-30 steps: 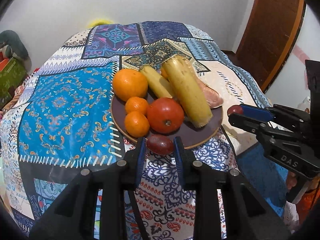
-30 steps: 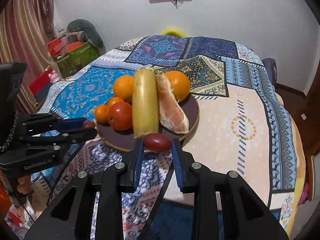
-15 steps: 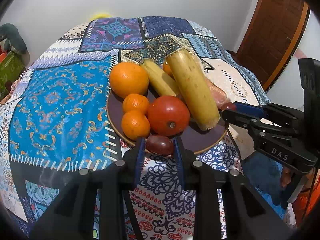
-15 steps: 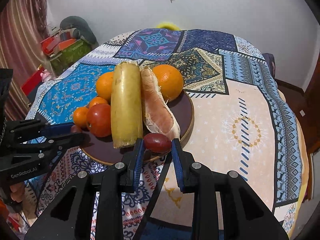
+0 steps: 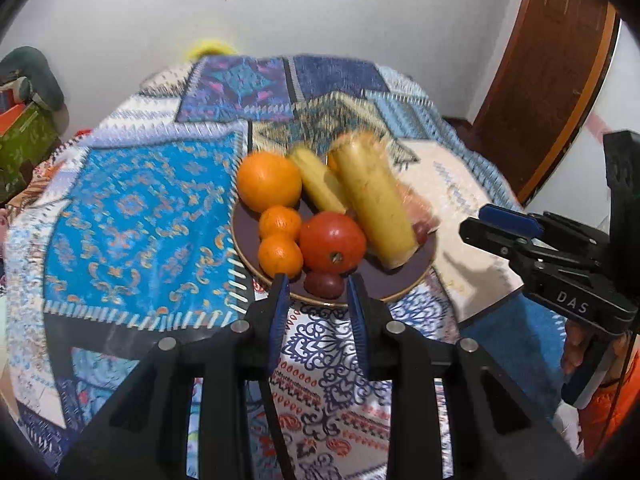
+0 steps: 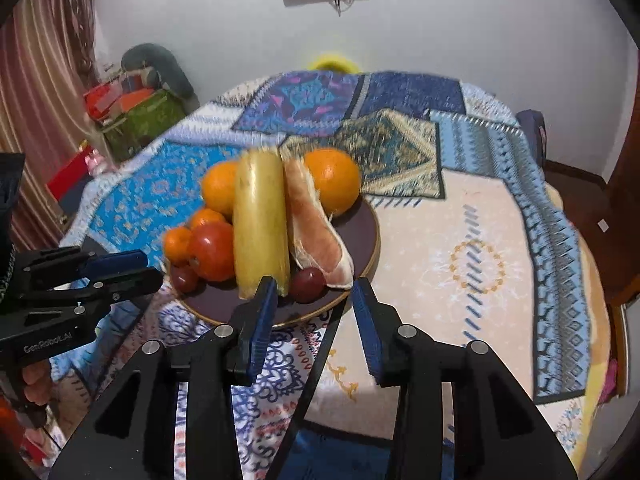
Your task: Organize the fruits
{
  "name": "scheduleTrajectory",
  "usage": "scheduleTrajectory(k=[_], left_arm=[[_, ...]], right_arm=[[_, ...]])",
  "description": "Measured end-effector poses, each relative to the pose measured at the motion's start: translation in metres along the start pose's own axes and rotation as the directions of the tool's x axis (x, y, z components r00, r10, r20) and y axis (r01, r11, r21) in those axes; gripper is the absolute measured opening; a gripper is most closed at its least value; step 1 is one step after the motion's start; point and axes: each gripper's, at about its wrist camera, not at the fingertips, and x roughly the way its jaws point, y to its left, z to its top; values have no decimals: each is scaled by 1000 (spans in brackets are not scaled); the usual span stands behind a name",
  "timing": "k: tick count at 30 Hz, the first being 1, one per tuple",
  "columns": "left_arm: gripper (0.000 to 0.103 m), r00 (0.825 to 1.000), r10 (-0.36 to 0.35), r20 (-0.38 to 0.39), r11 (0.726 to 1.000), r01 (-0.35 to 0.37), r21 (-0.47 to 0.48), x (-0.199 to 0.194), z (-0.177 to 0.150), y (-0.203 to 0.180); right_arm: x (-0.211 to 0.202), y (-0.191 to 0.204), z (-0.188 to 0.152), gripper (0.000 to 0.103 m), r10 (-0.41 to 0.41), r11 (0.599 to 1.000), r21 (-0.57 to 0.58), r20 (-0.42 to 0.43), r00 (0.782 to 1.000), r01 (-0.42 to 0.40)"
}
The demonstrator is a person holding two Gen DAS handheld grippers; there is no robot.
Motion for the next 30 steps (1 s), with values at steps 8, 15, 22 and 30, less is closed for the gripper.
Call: scheduleTrajectory(k=[8,15,22,30], left_arm=[[28,972,32,231,999,-33,1,-116,8,-22],[29,900,35,434,998,-52,29,-225,2,-48],[34,822,37,569,997,-69,35,-293,-16,-67],[71,753,79,654,993,-114,11,-329,-38,-78]], right_arm=[[-99,21,14,36,-12,1000,-9,191,982,14],[-200,53,18,36,9,999,-38,391,920,7],[-273,84,7,51,6,997,-67,550,835,36],[-295,108,-9,76,-10,995,-73,615,788,69]])
